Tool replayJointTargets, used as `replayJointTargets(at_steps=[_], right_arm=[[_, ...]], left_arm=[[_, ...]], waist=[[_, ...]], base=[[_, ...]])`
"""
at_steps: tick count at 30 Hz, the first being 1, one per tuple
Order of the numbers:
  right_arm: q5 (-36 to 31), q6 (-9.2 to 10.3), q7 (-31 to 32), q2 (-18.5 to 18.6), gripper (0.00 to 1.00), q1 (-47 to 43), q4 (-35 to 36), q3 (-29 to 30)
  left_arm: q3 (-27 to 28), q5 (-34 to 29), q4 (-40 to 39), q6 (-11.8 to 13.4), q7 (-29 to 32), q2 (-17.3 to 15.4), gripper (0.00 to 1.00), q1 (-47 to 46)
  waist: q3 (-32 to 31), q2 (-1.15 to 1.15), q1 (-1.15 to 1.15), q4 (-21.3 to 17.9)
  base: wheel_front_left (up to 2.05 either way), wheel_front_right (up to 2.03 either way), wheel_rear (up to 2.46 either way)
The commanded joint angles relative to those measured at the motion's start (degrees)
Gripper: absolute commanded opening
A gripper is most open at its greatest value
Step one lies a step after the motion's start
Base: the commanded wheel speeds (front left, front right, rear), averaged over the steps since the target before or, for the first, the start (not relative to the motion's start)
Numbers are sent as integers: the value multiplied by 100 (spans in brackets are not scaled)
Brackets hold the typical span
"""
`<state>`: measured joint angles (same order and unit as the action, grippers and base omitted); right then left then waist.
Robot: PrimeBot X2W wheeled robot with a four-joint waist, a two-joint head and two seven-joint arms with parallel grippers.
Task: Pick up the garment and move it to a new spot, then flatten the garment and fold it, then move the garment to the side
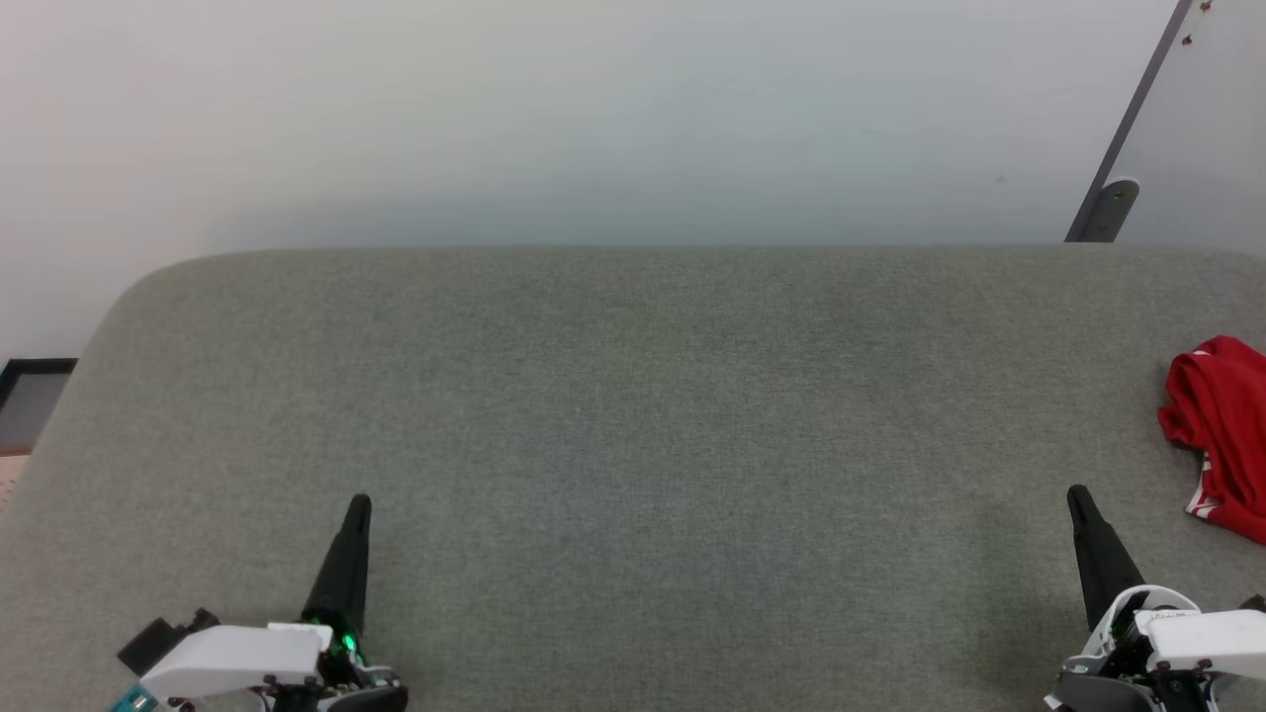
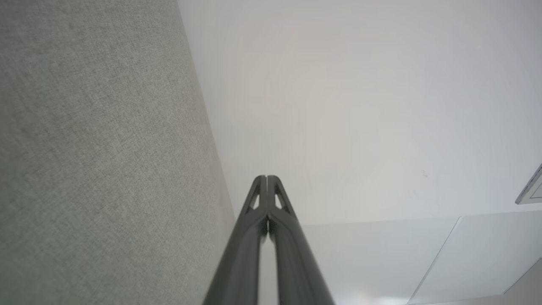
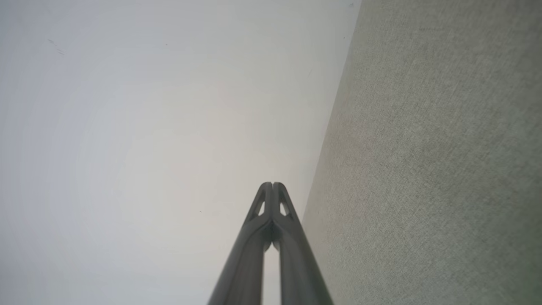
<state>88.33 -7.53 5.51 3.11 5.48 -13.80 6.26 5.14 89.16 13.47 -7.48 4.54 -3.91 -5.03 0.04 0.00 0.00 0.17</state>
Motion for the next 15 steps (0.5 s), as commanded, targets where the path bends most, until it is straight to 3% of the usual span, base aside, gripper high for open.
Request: replayJointTargets(at_steps=[1, 15], right_arm=[[99, 7, 32, -16, 0, 76, -4, 20], [414, 7, 124, -37, 0, 83, -25, 35]], left_arm=[[18, 106, 6, -2, 36, 9, 0, -83], [51, 403, 68, -2, 138, 37, 0, -144]], waist=[[2, 0, 0, -2], [14, 0, 0, -17]], base=[[0, 0, 0], [0, 0, 0]])
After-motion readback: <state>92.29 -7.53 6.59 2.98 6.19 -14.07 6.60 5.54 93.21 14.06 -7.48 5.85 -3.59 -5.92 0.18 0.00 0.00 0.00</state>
